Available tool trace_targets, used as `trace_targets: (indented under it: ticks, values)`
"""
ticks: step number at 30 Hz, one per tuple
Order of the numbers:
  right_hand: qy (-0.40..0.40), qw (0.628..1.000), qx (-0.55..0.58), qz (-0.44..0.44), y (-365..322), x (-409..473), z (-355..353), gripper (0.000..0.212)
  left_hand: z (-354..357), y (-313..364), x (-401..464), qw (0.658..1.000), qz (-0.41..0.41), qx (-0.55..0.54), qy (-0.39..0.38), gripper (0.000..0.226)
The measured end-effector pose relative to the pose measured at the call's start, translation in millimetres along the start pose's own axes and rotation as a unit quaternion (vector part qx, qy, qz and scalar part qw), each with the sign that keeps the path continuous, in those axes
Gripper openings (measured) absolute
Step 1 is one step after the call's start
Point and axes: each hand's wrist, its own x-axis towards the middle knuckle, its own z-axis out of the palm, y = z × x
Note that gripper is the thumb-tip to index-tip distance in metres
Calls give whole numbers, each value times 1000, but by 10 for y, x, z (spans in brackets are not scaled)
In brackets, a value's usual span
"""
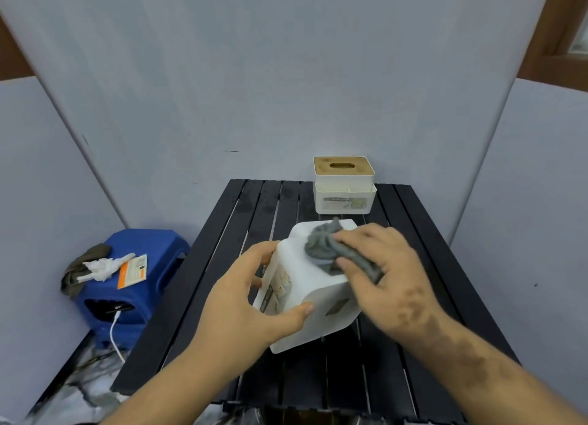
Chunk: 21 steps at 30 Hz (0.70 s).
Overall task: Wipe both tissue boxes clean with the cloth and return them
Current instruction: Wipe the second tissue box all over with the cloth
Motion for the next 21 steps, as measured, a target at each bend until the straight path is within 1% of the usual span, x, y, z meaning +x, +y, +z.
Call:
trace_targets:
  ticks: [2,3,4,7,8,9,10,12,14,15,16,17,19,20,21]
  values:
    - [-35,998,23,-45,-117,-9,5,32,13,9,-9,1000,7,7,-2,68]
    - [-47,997,39,-38,-77,15,-29,31,14,15,-14,1000,7,10,-1,68]
    - [-48,997,56,-10,16,44,-77,31,14,17,-19,1000,6,11,1,68]
    - [-8,983,80,165,323,152,-246,33,17,18,-32,1000,3,11,6,69]
    - [4,975,81,206,349,169,-234,33,20,20,-38,1000,1,10,5,69]
    - [14,974,72,215,314,174,-184,33,21,25,-40,1000,1,9,3,69]
    - [22,981,48,189,232,164,-106,32,22,27,-42,1000,2,7,2,69]
    - [12,996,-17,86,-22,126,38,33,23,17,-43,1000,8,11,-2,71]
    - [-20,1000,-8,7,-179,123,70,35,22,-5,-44,999,18,28,-5,75]
    - [-33,999,13,-4,-162,135,52,34,24,-12,-48,999,21,36,-7,76]
    - [-32,999,37,13,-92,151,20,34,28,-18,-53,999,20,40,-8,77]
    - [-17,997,59,55,14,178,-24,33,31,-21,-63,999,16,40,-9,78]
    - [27,982,81,171,206,237,-114,34,41,-19,-83,999,9,39,-10,80]
    - [36,973,76,216,252,245,-117,34,44,-21,-94,999,7,42,-10,80]
    - [38,972,49,225,245,241,-91,35,45,-21,-103,999,7,45,-12,81]
